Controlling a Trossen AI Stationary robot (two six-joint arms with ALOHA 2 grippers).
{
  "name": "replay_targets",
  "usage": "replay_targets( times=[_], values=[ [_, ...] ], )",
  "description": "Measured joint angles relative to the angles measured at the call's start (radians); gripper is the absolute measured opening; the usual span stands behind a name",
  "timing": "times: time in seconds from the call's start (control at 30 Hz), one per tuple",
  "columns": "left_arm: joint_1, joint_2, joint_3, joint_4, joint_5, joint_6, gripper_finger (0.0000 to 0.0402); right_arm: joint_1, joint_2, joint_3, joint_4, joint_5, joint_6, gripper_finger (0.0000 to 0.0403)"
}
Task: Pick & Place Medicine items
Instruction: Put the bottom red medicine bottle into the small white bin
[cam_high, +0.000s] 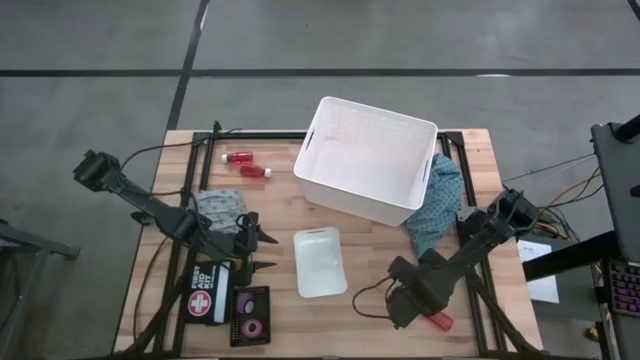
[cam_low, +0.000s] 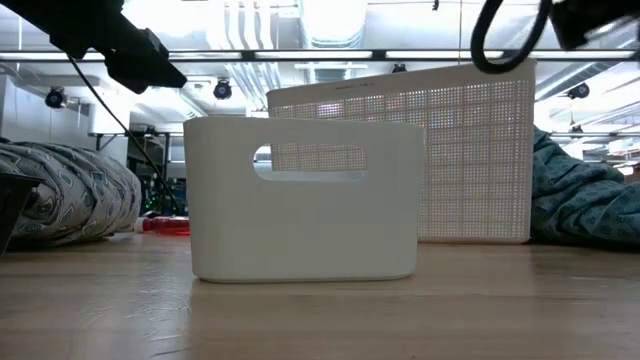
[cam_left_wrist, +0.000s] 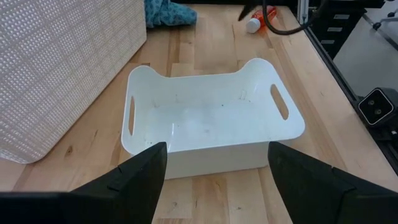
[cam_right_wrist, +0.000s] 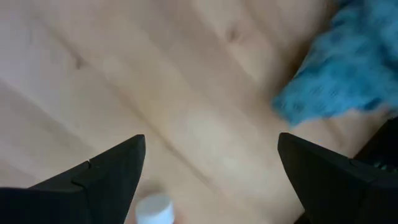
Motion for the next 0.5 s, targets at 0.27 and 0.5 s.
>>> replay_targets(
  times=[0.27, 0.5],
  values=[
    [0.000, 0.000, 0.000, 0.000, 0.000, 0.000, 0.0287, -0.015, -0.021, 0.003, 0.008, -0.145, 0.066, 0.0363],
    [0.000, 0.000, 0.000, -0.003, 0.000, 0.000, 0.0287, -0.096, -0.020, 0.002, 0.018, -0.303, -0.018, 0.0363]
  ],
)
